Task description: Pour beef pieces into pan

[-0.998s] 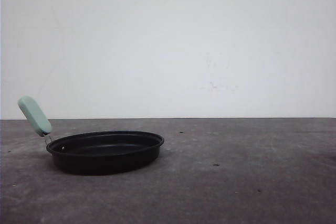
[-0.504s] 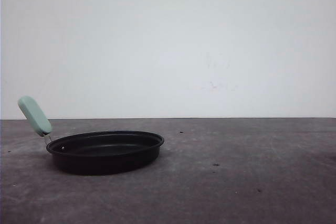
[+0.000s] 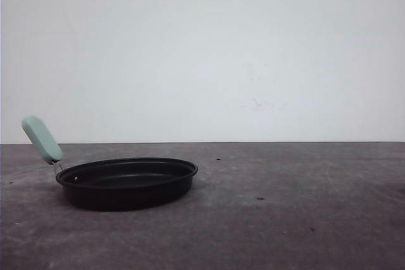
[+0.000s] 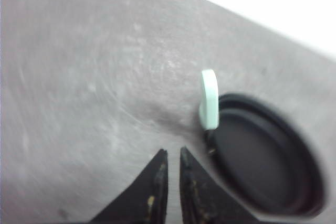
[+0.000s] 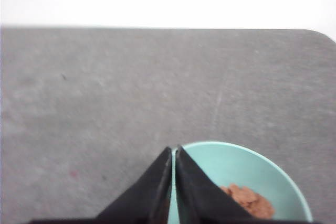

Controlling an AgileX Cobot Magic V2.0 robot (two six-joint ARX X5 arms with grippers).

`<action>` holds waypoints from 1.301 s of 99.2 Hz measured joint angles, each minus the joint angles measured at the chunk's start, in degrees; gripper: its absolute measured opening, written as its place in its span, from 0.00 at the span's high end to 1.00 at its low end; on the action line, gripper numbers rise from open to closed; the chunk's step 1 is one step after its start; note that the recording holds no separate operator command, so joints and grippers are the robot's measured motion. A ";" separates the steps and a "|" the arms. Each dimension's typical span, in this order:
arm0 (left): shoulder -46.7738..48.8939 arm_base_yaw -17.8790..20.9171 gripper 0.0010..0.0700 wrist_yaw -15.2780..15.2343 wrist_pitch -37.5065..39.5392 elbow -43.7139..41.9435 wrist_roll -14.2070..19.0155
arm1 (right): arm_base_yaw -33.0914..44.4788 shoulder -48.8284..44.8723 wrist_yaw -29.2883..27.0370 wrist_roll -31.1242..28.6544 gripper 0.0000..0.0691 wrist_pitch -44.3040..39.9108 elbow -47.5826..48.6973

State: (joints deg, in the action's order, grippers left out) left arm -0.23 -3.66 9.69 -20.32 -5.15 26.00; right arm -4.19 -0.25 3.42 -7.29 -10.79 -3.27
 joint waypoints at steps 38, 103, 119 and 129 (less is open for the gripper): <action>-1.40 0.00 0.99 8.57 5.25 -7.23 14.08 | 0.00 -0.04 9.73 -11.23 0.99 10.54 -8.09; -40.54 0.00 0.99 3.82 -10.95 -66.05 -6.14 | 0.00 -23.47 1.29 0.20 0.99 -20.17 -58.62; -43.32 0.00 0.99 3.82 -10.93 -71.30 -10.01 | 0.00 -28.17 0.94 3.15 0.99 -25.53 -68.04; -43.36 0.00 0.99 3.82 -13.18 -71.30 -10.14 | 0.00 -29.24 1.05 4.02 0.99 -26.88 -69.88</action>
State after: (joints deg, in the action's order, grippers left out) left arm -43.59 -3.66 13.52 -33.50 -76.44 15.86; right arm -4.19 -29.50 4.47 -3.27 -37.67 -73.14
